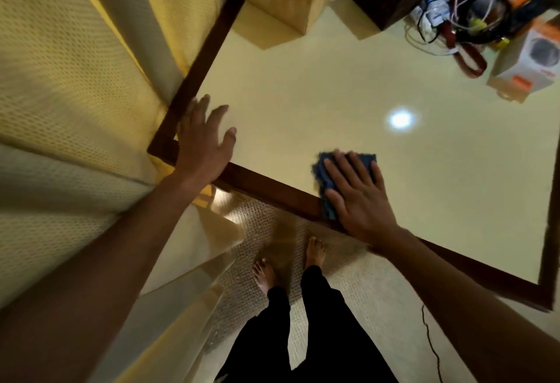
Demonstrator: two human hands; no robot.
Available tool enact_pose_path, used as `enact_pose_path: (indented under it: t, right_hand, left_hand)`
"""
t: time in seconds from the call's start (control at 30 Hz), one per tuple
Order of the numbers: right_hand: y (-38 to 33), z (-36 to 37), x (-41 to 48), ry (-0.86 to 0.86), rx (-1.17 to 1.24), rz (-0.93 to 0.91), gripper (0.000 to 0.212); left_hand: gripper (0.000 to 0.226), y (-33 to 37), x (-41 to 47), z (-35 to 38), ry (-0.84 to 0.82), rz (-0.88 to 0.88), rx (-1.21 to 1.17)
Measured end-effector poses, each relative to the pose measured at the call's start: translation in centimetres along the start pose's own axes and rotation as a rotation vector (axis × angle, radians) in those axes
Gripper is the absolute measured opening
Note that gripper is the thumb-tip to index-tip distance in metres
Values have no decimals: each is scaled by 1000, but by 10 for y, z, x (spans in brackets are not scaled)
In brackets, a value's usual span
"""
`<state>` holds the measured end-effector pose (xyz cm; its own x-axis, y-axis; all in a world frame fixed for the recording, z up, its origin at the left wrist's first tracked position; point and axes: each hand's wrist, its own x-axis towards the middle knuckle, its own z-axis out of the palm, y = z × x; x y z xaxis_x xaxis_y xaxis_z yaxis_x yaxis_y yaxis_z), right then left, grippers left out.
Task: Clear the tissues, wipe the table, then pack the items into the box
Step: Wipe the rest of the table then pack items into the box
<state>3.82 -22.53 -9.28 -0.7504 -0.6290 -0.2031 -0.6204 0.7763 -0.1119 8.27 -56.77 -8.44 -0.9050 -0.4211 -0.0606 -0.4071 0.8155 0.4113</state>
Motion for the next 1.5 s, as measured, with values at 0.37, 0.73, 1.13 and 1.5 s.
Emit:
enact_pose_path:
  t: [0.37, 0.73, 1.13, 1.5]
  right_hand:
    - [-68, 7, -1, -44, -3, -252, 61]
    - [-124, -10, 130, 55, 3, -123, 63]
    - [-23, -35, 171, 84, 66, 129, 67]
    - [-52, -12, 88, -27, -74, -438, 64]
  left_hand:
    - [71, -51, -11, 5, -83, -149, 175]
    - [70, -60, -9, 10, -99, -129, 167]
    - [75, -61, -9, 12, -83, -127, 163]
    - [52, -69, -16, -27, 45, -311, -292]
